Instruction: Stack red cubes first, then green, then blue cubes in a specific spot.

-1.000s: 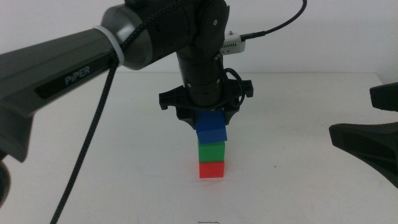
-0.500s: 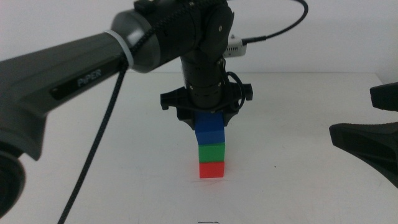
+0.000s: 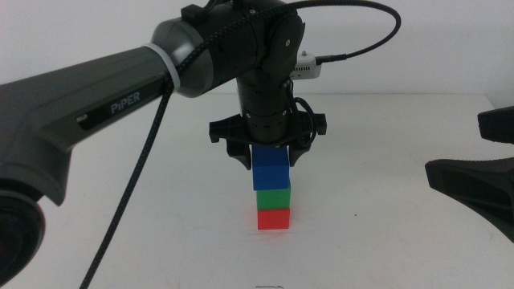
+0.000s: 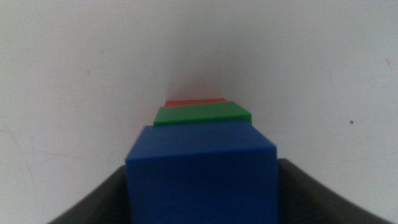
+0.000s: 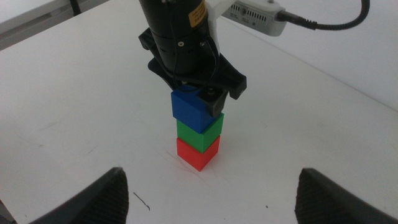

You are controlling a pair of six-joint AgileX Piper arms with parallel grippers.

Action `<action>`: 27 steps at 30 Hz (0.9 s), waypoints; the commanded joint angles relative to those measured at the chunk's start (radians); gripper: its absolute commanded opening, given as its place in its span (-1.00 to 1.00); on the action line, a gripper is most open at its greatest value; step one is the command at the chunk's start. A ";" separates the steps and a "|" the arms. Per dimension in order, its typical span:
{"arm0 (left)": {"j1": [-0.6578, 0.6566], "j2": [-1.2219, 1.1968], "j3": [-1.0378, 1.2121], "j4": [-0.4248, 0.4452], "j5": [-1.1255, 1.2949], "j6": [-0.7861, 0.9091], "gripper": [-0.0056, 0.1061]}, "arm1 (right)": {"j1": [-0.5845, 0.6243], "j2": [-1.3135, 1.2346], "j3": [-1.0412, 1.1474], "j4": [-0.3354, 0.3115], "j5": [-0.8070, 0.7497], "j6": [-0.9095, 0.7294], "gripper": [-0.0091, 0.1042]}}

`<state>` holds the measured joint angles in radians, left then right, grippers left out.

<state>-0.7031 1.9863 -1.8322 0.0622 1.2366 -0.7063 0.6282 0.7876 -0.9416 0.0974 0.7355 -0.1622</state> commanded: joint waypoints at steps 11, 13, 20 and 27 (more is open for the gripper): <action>-0.003 -0.083 -0.030 0.004 -0.028 0.049 0.78 | -0.008 -0.003 -0.024 -0.006 -0.066 -0.012 0.56; -0.003 -0.118 -0.030 0.008 -0.028 0.082 0.78 | -0.008 -0.003 -0.024 -0.006 -0.066 -0.012 0.56; -0.003 -0.284 -0.030 0.106 0.029 0.166 0.78 | -0.008 -0.003 -0.024 -0.006 -0.066 -0.012 0.56; -0.003 -0.414 -0.027 0.288 0.083 0.205 0.78 | -0.008 -0.003 -0.024 -0.006 -0.066 -0.012 0.56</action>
<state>-0.7031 1.6368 -1.8333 0.2956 1.2576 -0.5144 0.6282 0.7876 -0.9416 0.0974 0.7355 -0.1622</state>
